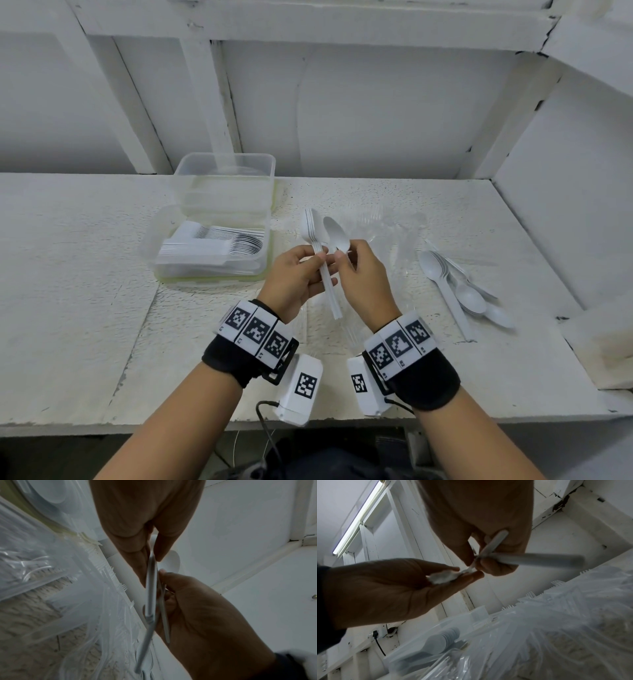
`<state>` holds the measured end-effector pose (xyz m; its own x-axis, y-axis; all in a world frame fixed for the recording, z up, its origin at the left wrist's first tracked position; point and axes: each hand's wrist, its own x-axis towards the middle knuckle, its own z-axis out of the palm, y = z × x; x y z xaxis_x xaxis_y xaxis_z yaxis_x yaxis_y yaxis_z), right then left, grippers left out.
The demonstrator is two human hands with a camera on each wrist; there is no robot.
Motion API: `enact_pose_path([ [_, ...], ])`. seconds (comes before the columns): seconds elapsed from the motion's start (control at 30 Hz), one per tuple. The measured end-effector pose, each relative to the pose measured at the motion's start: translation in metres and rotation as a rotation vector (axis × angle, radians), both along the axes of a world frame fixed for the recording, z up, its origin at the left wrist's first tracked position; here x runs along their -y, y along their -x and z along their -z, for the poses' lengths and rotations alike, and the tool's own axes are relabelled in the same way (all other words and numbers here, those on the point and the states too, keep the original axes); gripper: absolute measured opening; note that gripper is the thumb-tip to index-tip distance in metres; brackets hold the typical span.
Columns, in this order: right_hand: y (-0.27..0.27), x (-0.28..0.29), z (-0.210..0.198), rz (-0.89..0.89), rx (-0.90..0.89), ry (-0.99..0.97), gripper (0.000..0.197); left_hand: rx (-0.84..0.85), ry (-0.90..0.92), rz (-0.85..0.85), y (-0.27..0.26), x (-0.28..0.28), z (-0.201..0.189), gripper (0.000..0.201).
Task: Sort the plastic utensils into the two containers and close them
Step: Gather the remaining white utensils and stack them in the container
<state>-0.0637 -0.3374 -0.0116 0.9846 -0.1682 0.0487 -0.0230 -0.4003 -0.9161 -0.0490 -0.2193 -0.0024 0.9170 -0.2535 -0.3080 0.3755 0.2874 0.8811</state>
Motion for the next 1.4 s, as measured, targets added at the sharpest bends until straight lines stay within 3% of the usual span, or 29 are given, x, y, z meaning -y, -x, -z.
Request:
enact_pose_path([
  [0.13, 0.000, -0.003, 0.003, -0.002, 0.032, 0.083, 0.018, 0.004, -0.023, -0.012, 0.000, 0.004, 0.002, 0.020],
  [0.37, -0.002, -0.001, 0.004, -0.056, 0.033, 0.179, 0.026, 0.026, -0.076, -0.003, 0.001, 0.002, 0.001, 0.019],
  [0.47, -0.002, 0.000, 0.001, -0.058, -0.019, 0.108, 0.026, 0.042, -0.097, 0.012, 0.000, 0.001, 0.001, 0.016],
  [0.57, 0.000, -0.001, -0.003, -0.026, -0.006, -0.002, 0.013, 0.054, -0.084, 0.044, -0.003, -0.001, 0.001, 0.014],
  [0.67, -0.002, 0.004, -0.007, 0.038, 0.026, -0.130, 0.021, 0.042, -0.084, 0.031, -0.004, -0.003, 0.001, 0.010],
  [0.8, -0.010, 0.016, -0.015, 0.104, 0.039, -0.243, 0.015, 0.018, -0.100, 0.042, -0.001, -0.007, 0.002, 0.013],
  [0.93, -0.014, 0.015, -0.023, 0.061, -0.012, -0.346, 0.007, 0.018, -0.095, 0.114, 0.000, -0.006, -0.002, 0.016],
  [1.07, -0.013, 0.009, -0.023, 0.019, -0.087, -0.531, 0.012, 0.012, 0.003, 0.218, 0.003, -0.009, -0.007, 0.021],
  [1.17, -0.010, 0.002, -0.019, 0.014, -0.078, -0.513, 0.010, 0.010, 0.050, 0.325, 0.007, -0.013, -0.011, 0.024],
  [1.3, -0.006, 0.000, -0.016, -0.047, -0.127, -0.539, 0.025, -0.023, 0.039, 0.403, 0.009, -0.016, -0.012, 0.023],
  [1.4, -0.003, 0.004, -0.017, -0.103, -0.127, -0.508, 0.015, -0.037, 0.017, 0.453, 0.011, -0.021, -0.010, 0.021],
])
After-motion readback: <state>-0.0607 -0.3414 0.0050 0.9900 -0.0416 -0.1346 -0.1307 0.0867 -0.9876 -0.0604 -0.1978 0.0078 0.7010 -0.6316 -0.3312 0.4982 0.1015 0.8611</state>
